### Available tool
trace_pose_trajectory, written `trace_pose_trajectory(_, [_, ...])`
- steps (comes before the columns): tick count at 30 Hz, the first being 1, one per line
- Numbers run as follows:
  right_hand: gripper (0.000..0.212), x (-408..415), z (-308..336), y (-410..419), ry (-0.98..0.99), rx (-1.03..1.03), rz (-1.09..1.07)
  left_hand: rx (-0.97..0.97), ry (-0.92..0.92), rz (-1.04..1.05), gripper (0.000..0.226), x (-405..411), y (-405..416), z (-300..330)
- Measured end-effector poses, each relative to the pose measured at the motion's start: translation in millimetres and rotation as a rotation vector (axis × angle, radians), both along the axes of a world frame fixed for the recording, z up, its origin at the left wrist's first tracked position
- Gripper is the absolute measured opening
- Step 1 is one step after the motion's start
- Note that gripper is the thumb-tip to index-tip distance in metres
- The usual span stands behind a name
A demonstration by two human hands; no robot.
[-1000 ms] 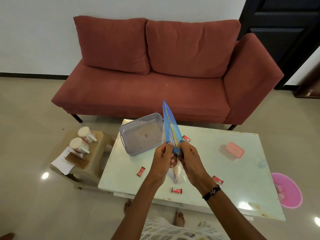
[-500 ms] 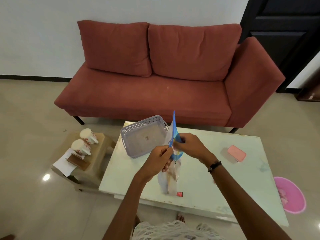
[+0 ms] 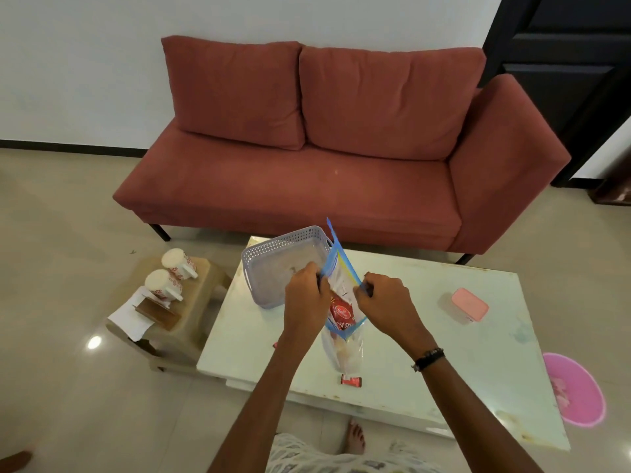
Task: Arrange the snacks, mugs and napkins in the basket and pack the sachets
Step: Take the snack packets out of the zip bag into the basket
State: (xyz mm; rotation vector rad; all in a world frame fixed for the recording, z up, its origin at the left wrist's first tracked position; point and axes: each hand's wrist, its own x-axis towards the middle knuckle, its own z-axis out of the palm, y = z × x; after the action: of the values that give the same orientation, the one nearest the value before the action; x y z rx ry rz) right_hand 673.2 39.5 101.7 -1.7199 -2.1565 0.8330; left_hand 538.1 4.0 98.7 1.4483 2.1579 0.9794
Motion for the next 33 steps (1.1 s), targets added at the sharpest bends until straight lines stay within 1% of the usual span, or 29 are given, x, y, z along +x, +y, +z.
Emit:
trace_pose_trajectory(2, [0.018,2,0,2,-0.103,0.02,-0.015,0.008,0.005,-0.039,0.018,3,-2,-3])
trace_pose_trajectory(4, [0.02,-6,2,7,-0.128,0.073,-0.013,0.008,0.031,-0.085,0.019,8,-4,-4])
trace_pose_trajectory(5, [0.023,-11,4,11,-0.105,0.101,-0.01,0.013,0.038,-0.099,0.019,10,-4,-5])
trace_pose_trajectory(7, [0.021,-21,8,20,-0.051,0.14,-0.003,0.017,0.05,-0.11,0.02,11,-6,-7])
trace_pose_trajectory(12, [0.018,-28,7,21,0.041,0.117,0.103,-0.035,0.09,-0.056,0.02,0,-7,-8])
trace_pose_trajectory(14, [0.018,-30,3,11,0.068,0.104,0.135,-0.049,0.159,-0.042,0.022,-3,-1,-6])
trace_pose_trajectory(16, [0.019,-31,-2,6,0.05,0.102,0.111,-0.078,0.213,-0.05,0.024,-2,3,-5])
trace_pose_trajectory(20, [0.021,-30,-1,9,0.027,0.121,0.047,-0.057,0.132,-0.089,0.023,5,2,-8])
trace_pose_trajectory(22, [0.015,-26,1,10,0.02,0.154,0.028,-0.037,0.13,-0.081,0.022,5,0,-12])
trace_pose_trajectory(24, [0.009,-18,2,13,0.018,0.196,-0.05,-0.029,0.116,-0.043,0.02,1,-3,-14])
trace_pose_trajectory(27, [0.006,-2,-1,18,0.024,0.222,-0.154,0.004,0.032,0.039,0.018,-10,-4,-15])
trace_pose_trajectory(30, [0.007,-4,-1,21,-0.031,0.232,-0.094,0.021,-0.011,0.015,0.018,-12,0,-13])
trace_pose_trajectory(33, [0.01,-12,2,28,-0.044,0.229,-0.047,0.049,-0.051,0.01,0.021,-12,3,-11])
